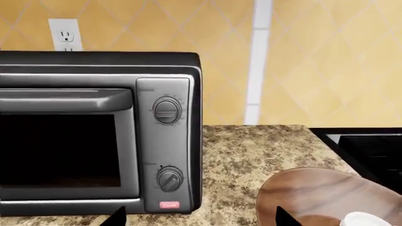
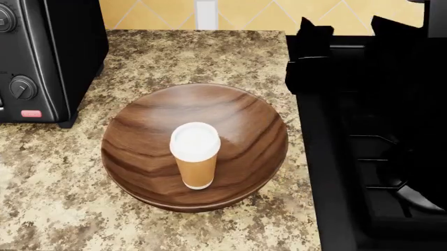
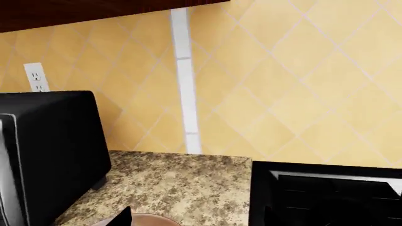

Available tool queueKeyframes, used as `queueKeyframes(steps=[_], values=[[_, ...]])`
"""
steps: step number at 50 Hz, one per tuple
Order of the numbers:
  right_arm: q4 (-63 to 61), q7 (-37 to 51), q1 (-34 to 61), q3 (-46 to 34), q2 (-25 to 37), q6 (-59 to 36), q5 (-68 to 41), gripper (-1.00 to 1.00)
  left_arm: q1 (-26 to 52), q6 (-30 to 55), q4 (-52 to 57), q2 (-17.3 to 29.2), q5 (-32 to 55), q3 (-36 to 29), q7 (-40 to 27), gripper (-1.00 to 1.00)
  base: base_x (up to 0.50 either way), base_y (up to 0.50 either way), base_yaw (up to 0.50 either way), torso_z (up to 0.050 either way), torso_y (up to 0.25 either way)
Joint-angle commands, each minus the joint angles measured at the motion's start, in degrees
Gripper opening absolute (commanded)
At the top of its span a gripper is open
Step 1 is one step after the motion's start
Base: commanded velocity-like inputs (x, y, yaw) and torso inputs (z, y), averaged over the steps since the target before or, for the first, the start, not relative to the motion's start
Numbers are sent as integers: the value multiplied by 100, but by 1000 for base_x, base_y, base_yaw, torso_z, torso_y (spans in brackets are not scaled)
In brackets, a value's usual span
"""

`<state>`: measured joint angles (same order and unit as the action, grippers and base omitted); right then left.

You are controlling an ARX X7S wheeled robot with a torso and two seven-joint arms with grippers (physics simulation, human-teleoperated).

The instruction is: Place the cup inside the bowl on the dining table and move the bowl to any counter.

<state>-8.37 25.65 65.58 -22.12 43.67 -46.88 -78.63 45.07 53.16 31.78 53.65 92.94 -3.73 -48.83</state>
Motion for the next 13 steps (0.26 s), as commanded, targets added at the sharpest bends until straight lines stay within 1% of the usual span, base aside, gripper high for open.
queueKeyframes(steps=[1, 2, 4, 6, 8, 13], values=[[115, -17, 710, 69, 46, -254, -161, 100, 1460, 482, -459, -67, 695, -508, -510, 100, 0, 0, 0, 0, 0], [139, -43, 728, 41, 28, -261, -131, 100, 1564, 521, -508, -84, 697, -553, -515, 100, 0, 0, 0, 0, 0], [276, -160, 938, -1, -70, -240, -23, 100, 2105, 737, -790, -145, 652, -736, -426, 100, 0, 0, 0, 0, 0], [319, -222, 1051, -21, -119, -191, 83, 100, 2467, 838, -965, -281, 457, -881, -344, 100, 0, 0, 0, 0, 0], [352, -187, 1084, 22, -161, -55, 201, 100, 2680, 880, -1091, -402, 308, -984, -307, 100, 0, 0, 0, 0, 0], [498, -318, 1365, -115, -174, -205, 309, 100, 3116, 1001, -1480, -652, -63, -1244, -80, 100, 0, 0, 0, 0, 0]])
